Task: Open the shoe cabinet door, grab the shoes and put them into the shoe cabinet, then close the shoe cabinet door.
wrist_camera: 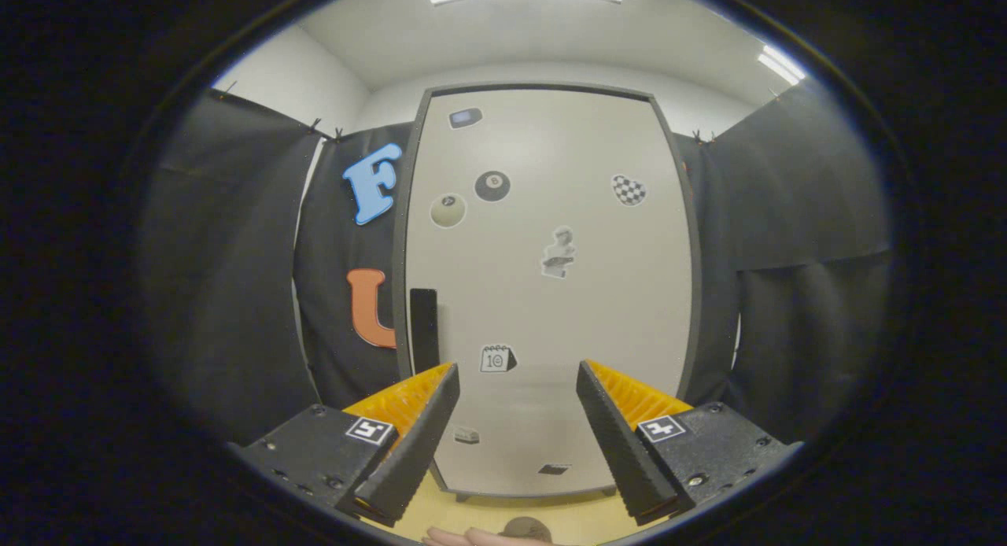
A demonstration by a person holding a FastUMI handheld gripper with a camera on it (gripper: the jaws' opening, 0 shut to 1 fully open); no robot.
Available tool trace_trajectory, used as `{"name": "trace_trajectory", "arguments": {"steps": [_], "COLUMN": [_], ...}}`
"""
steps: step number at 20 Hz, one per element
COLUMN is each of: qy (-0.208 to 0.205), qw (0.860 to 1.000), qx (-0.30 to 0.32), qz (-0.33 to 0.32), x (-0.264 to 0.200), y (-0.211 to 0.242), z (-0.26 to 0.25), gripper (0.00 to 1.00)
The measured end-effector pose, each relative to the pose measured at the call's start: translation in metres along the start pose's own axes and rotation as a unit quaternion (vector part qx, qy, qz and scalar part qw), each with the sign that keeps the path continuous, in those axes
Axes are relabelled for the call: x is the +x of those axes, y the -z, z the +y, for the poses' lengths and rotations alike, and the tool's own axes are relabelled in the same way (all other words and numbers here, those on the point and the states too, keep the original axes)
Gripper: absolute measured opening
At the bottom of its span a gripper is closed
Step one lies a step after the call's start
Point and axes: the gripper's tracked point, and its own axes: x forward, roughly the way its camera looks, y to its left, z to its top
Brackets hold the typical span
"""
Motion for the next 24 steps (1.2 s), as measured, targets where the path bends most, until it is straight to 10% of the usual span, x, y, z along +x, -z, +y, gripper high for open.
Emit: {"name": "trace_trajectory", "arguments": {"steps": [13,20,24], "qy": [-0.046,-0.004,-0.017], "qw": [0.996,0.994,0.996], "qx": [-0.008,0.02,0.013], "qz": [0.081,0.11,0.09], "x": [0.102,0.115,0.107], "y": [0.038,0.064,0.064], "z": [0.083,0.08,0.078], "gripper": [0.93,0.36,0.29]}}
